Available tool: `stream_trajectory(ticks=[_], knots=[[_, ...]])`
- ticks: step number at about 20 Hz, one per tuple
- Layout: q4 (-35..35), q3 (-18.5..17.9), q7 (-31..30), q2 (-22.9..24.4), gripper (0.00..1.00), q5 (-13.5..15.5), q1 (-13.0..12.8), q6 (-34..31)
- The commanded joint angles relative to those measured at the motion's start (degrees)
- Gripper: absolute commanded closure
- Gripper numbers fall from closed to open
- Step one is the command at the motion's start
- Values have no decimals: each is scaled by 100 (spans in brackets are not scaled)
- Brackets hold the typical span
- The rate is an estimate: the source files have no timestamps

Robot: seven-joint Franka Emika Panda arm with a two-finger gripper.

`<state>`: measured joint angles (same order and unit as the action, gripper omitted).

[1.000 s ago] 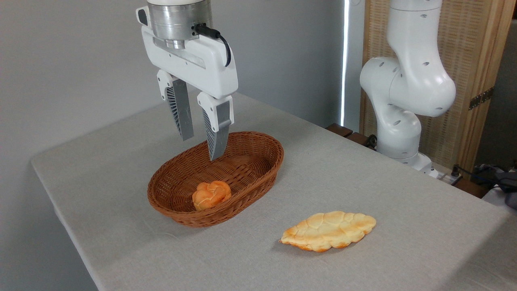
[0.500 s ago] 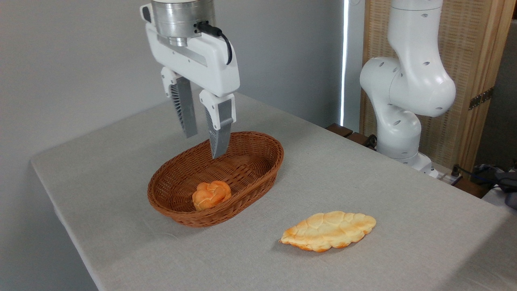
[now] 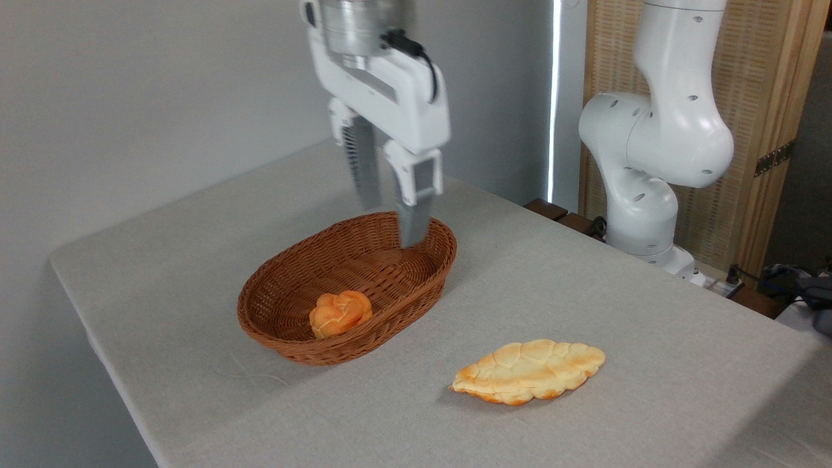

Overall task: Put bread into the basket
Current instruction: 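Move the gripper over to the flat golden bread and lower it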

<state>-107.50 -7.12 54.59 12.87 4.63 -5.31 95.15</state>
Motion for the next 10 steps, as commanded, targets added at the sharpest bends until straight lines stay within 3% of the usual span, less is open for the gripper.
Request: stream_trajectory(ticks=[1, 4, 10], knots=[[-508, -386, 648, 348, 0, -208, -32, 56], [-841, -404, 772, 357, 0, -287, -32, 205], [-1483, -387, 772, 348, 0, -884, -76, 451]])
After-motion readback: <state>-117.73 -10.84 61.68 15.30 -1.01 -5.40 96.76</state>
